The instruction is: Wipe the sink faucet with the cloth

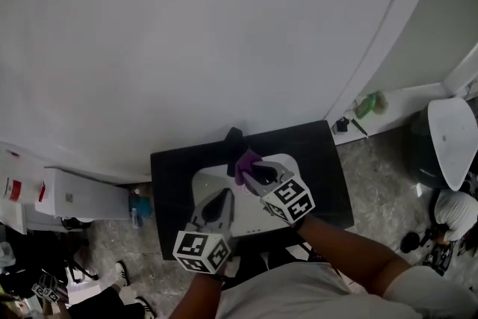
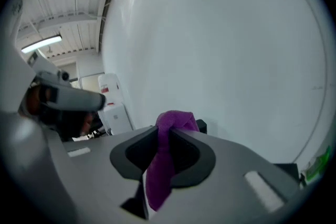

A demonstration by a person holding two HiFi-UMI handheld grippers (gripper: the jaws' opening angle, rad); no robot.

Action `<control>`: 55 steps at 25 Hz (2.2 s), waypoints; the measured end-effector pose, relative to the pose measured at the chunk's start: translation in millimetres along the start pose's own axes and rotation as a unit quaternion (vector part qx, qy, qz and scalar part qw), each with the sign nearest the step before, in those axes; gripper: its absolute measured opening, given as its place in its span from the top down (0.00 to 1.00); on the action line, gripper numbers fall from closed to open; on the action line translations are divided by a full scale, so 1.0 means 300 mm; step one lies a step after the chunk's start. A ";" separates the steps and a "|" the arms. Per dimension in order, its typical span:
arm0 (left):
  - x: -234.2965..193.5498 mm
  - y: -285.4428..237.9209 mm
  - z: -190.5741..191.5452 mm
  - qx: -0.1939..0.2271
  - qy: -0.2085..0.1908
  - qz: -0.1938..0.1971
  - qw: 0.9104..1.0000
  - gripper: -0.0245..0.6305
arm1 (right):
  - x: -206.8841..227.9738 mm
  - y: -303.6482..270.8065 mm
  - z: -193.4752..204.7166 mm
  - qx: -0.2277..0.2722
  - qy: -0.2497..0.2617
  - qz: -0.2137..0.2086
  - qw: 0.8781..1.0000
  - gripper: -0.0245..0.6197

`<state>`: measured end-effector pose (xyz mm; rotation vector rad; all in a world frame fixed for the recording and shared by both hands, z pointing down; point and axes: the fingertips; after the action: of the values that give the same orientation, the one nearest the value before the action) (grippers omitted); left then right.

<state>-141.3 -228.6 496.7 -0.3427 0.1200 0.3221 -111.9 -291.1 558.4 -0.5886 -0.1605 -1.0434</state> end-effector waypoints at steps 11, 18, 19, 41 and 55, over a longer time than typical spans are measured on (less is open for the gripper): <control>-0.149 -0.125 0.072 -0.028 0.013 0.027 0.999 0.95 | 0.210 -0.403 0.224 -0.092 -0.014 0.011 0.996 0.86; -0.164 -0.135 0.064 -0.027 0.012 0.046 0.999 0.95 | 0.073 -0.313 0.352 -0.136 -0.033 -0.022 0.990 0.87; -0.169 -0.130 0.061 -0.027 0.012 0.046 0.999 0.95 | 0.053 -0.301 0.362 -0.147 -0.030 -0.030 0.988 0.86; -0.217 -0.057 0.045 -0.015 0.028 0.041 0.999 0.95 | 0.116 -0.344 -0.118 -0.024 0.018 -0.019 0.999 0.86; -0.176 -0.056 0.074 -0.027 0.031 0.051 0.998 0.95 | 0.096 -0.297 0.297 -0.142 -0.013 -0.013 0.990 0.87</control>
<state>-184.1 -251.1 531.6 -0.4004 0.1914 0.4157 -160.0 -298.5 678.3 -0.8597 -0.0409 -1.0925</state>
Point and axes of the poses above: the fingertips, and each gripper's own axes: y backward along the fingers, x to its right, z out of its underside, and after that the axes turned 12 degrees about -y, right-handed
